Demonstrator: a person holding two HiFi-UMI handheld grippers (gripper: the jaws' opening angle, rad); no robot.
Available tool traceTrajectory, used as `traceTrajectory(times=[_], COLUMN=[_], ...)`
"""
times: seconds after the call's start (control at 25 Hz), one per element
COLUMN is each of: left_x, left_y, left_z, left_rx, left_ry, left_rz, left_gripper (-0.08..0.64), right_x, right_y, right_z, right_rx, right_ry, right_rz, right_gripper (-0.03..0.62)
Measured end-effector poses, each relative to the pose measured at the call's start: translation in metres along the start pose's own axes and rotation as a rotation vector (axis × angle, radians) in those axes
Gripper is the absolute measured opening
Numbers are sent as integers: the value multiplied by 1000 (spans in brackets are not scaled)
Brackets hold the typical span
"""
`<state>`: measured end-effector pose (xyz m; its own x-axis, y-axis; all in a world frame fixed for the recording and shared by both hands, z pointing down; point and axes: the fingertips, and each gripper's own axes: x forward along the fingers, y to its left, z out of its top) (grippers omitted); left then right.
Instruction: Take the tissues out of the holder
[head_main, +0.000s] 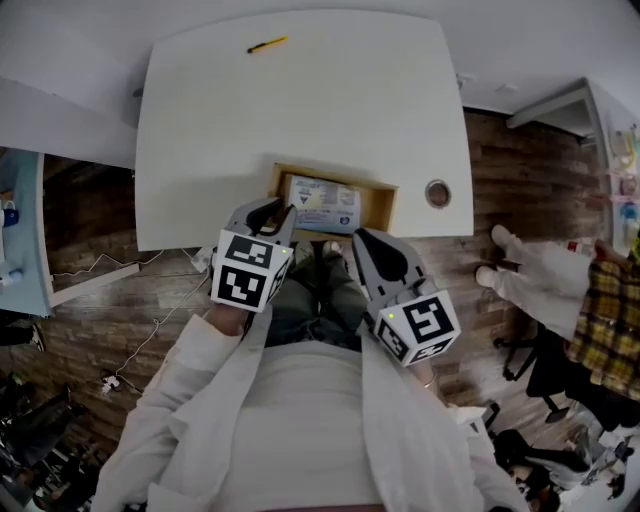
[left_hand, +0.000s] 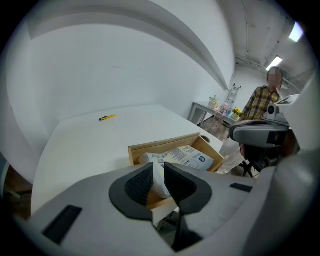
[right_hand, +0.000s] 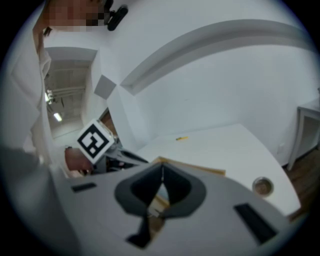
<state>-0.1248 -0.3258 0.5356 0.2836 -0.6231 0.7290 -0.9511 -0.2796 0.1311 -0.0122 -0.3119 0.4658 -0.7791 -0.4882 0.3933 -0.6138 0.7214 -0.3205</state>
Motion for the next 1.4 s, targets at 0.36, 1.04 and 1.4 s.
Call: traceTrajectory(times=[0.36, 1.04, 1.4], left_x=[17, 36, 35], left_y=[-2, -10, -4], left_z=[-2, -10, -10], left_rx=[11, 69, 120], left_ry=[62, 210, 198], left_rz=[-1, -20, 17], left_gripper=[112, 152, 68], right_x=[1, 7, 6], right_y=[-13, -27, -29], right_z=[2, 9, 10], right_rx=[31, 64, 63], right_ry=[-26, -75, -79], right_rz=[-1, 9, 24], right_gripper=[11, 11, 11])
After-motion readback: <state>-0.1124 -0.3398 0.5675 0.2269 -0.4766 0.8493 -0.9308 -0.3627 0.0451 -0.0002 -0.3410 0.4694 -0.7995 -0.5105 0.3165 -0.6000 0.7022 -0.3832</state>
